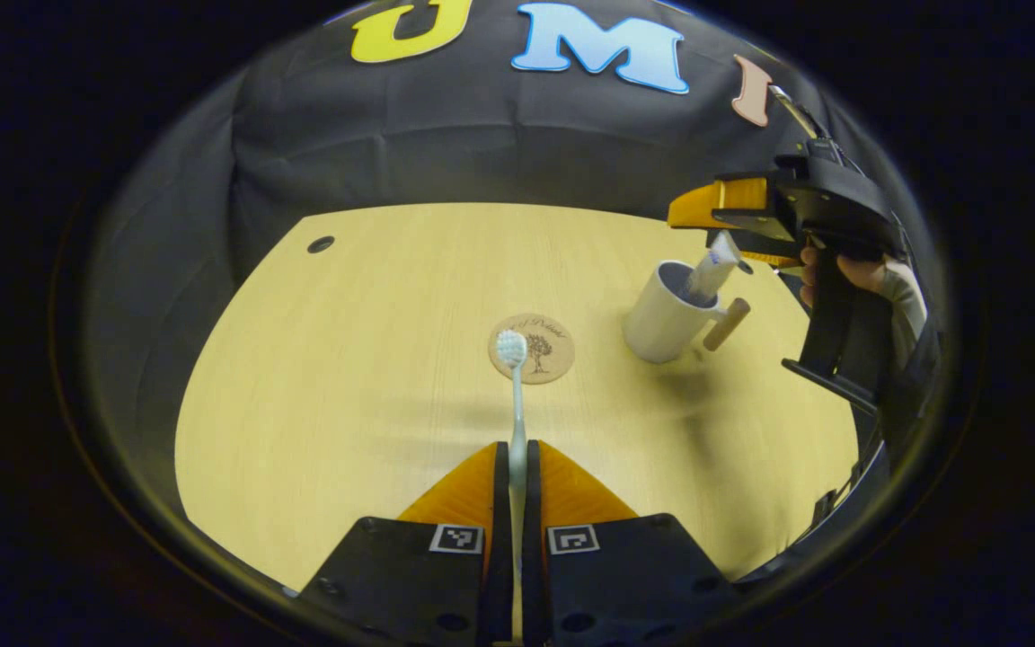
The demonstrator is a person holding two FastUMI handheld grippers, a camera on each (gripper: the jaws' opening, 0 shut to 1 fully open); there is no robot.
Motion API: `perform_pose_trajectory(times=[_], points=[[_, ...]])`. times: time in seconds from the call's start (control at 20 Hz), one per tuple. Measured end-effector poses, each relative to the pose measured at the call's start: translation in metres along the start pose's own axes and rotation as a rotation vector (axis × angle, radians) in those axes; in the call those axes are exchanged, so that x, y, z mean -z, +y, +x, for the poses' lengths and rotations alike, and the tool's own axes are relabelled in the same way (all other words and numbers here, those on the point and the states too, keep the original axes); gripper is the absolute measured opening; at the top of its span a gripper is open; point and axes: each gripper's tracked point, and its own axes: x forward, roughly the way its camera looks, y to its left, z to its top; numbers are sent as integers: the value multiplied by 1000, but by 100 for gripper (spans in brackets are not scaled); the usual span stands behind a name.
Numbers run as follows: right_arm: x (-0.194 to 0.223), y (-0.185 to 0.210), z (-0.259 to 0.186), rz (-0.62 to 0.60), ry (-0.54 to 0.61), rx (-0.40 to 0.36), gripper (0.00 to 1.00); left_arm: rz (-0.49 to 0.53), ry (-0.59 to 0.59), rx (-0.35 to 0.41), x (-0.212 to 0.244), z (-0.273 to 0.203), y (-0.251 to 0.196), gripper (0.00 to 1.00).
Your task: Put the toothbrush and toothpaste on the desktop into the cup, then pick up the cup and place it on the coaster on the desktop.
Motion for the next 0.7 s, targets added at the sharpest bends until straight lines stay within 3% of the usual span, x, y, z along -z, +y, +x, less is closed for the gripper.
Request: perform_pose_trajectory(times=[0.3, 0.55, 0.7], points=[[-27, -28, -29, 54, -79, 33, 77, 13, -46, 18, 2, 27, 13, 12], [-10, -71, -53, 119, -73, 108, 77, 38, -112, 33, -40, 41, 25, 12], [9, -92, -71, 127, -54, 149, 77, 82, -157, 51, -66, 43, 7, 12]])
